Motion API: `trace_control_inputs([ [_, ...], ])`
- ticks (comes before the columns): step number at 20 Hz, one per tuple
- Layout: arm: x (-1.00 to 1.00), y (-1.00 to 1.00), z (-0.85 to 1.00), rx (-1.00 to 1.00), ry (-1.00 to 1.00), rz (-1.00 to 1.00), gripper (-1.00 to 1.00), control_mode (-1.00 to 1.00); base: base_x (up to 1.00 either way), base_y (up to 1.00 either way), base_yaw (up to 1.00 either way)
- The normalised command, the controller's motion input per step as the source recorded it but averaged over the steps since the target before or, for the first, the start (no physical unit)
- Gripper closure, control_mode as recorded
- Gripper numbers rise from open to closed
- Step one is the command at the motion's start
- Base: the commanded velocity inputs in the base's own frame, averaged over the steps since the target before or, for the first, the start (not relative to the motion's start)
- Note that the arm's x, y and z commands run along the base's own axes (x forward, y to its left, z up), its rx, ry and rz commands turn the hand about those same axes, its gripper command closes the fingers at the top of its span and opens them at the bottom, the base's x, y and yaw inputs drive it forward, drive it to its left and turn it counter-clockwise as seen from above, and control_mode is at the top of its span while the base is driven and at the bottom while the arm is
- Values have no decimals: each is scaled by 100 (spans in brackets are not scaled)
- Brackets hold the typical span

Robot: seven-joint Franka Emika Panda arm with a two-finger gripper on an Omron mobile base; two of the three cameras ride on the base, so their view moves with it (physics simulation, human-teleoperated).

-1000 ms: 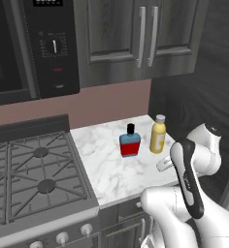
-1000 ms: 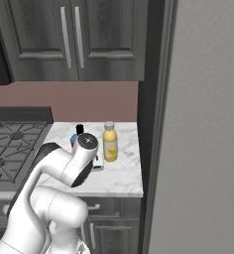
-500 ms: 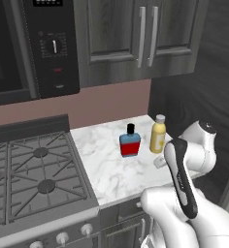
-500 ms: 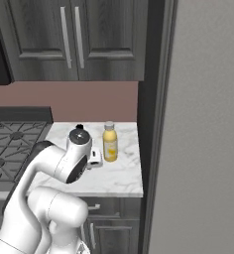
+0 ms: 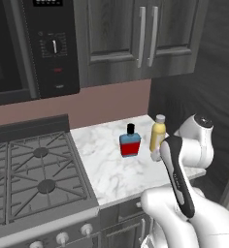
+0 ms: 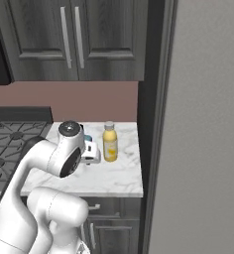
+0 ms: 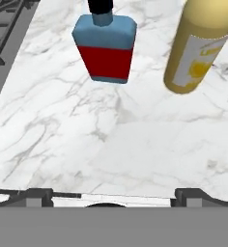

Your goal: Place the drinks on the dining counter in a tight cluster.

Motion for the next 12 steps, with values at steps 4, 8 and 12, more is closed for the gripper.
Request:
trace_control_inputs([
  [4,-1,-6,21,0,-1,-16,-100,-100,0,0,0],
  [8,-2,-2,26,0,-4,-19,-100,-100,0,0,0],
  [12,-12,-11,20,0,0,-21,-100,-100,0,0,0],
])
